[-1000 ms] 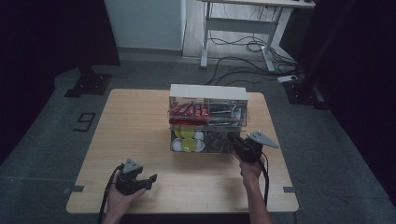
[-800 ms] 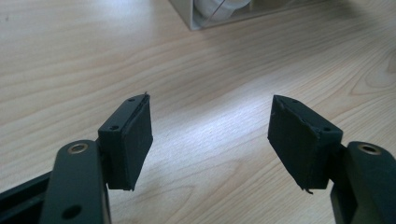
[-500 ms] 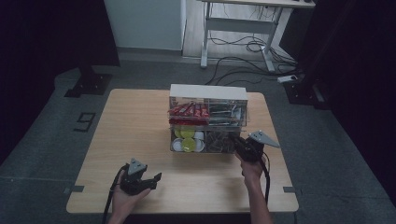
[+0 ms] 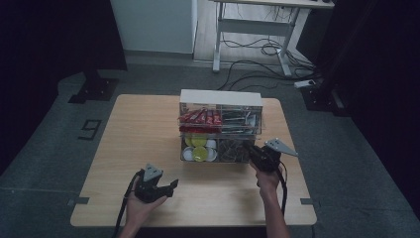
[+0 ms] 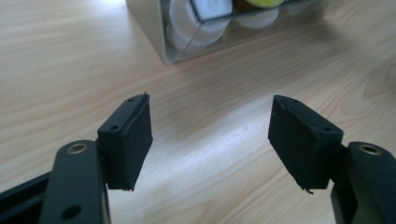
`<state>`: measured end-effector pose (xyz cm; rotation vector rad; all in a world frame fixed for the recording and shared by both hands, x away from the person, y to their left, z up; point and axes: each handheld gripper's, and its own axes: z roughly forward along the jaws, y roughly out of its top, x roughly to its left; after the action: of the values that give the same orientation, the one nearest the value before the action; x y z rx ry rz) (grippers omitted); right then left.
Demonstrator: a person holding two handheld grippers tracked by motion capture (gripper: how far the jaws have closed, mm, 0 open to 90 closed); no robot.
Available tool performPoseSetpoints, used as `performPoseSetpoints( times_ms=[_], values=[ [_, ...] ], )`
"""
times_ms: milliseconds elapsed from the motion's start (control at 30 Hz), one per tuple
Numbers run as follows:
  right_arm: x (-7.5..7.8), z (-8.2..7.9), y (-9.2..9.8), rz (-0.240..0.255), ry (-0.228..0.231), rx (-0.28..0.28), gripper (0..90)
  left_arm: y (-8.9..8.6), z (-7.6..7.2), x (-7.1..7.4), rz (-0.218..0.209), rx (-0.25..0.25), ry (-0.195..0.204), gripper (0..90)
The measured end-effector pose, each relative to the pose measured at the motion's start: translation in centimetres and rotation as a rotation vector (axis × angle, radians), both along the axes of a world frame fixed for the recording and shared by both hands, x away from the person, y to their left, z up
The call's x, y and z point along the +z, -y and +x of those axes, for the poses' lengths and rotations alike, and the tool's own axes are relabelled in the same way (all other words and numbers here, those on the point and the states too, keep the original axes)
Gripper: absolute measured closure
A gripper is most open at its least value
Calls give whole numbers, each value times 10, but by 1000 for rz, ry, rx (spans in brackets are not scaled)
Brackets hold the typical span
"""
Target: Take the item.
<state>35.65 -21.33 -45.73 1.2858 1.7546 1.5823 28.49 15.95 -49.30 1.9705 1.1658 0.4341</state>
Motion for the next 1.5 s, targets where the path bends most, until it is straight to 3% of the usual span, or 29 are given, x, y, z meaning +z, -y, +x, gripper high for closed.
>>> performPoseSetpoints(
  times_ms=[567,1000,1500],
  values=[
    [1,0,3,9,2,1,883,23,16,16,-4,8,24,307],
    [1,0,4,11,2,1,883,33,24,20,-15,8,42,308],
    [1,-1,4,8,2,-6,884,55,39,21,4,-4,50,311]
  ],
)
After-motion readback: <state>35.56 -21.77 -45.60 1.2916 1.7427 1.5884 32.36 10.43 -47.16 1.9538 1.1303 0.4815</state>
